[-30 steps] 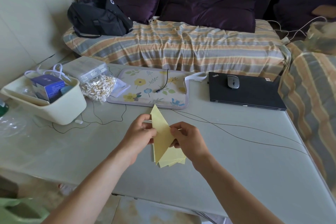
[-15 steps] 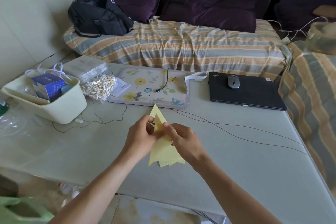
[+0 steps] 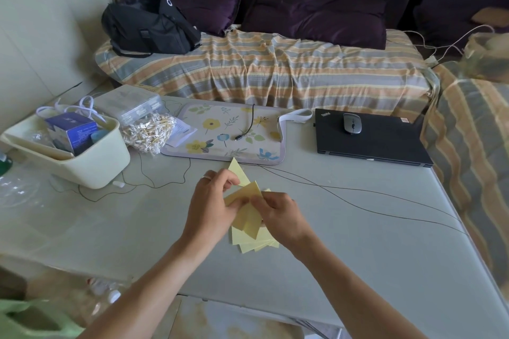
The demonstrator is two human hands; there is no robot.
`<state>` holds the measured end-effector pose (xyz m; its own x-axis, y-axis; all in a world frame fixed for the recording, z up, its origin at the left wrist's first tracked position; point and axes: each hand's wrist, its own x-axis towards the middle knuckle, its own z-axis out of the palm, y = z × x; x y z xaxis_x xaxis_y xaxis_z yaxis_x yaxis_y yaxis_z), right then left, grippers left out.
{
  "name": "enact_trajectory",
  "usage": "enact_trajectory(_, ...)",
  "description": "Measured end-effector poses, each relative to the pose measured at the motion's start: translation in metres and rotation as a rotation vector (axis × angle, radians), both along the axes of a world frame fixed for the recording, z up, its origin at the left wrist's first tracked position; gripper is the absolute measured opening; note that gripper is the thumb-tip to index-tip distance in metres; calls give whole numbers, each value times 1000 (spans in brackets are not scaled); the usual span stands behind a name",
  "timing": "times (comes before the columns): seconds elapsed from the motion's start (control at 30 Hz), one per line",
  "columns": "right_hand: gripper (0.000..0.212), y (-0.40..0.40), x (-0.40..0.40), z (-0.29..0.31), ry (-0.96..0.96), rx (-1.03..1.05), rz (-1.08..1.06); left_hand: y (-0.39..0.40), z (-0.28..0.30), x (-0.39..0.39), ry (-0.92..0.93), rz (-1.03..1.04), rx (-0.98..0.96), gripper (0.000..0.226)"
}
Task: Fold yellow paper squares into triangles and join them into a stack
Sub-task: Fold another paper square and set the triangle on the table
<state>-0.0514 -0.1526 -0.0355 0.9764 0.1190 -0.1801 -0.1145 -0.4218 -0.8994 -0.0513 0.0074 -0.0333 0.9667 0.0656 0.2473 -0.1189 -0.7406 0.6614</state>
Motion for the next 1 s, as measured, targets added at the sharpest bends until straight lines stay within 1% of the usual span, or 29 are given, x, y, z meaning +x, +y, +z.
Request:
enact_trajectory(0.1, 35, 1, 0, -1, -1, -8, 22, -4, 2, -1, -66, -63, 58, 17)
enact_trajectory(0.17, 39, 1, 0, -1, 8, -24, 32, -6, 1, -2, -58, -82, 83, 11)
enact_trajectory(0.37, 39, -1, -2, 1, 34, -34, 72, -5, 5, -3, 59, -146, -16, 14)
enact_trajectory(0.53, 45, -1, -2, 1, 29, -101, 106, -3, 10, -5, 142, -154, 2, 19)
enact_trajectory(0.63, 47, -2, -2, 0, 19, -149, 109, -1, 9, -5, 155, -154, 18, 13)
enact_trajectory(0.67, 46, -3, -1, -2, 14, -154, 97, 0, 8, -4, 150, -141, 30, 13)
enact_trajectory(0.73, 38, -5, 0, -4, -19, -159, 58, 2, 8, -3, 163, -100, 29, 22)
enact_trajectory(0.83, 5, -6, 2, -2, -91, -106, -28, 1, 10, -3, 222, -56, -28, 24)
enact_trajectory(0.87, 3, -7, 2, -2, -112, -81, -56, 0, 11, -3, 247, -46, -50, 22)
enact_trajectory(0.93, 6, -8, 2, 0, -145, -43, -84, -1, 13, -4, 305, -25, -97, 19)
enact_trajectory(1.0, 8, -7, 0, 0, -197, -53, -74, -1, 13, -4, 349, 1, -139, 19)
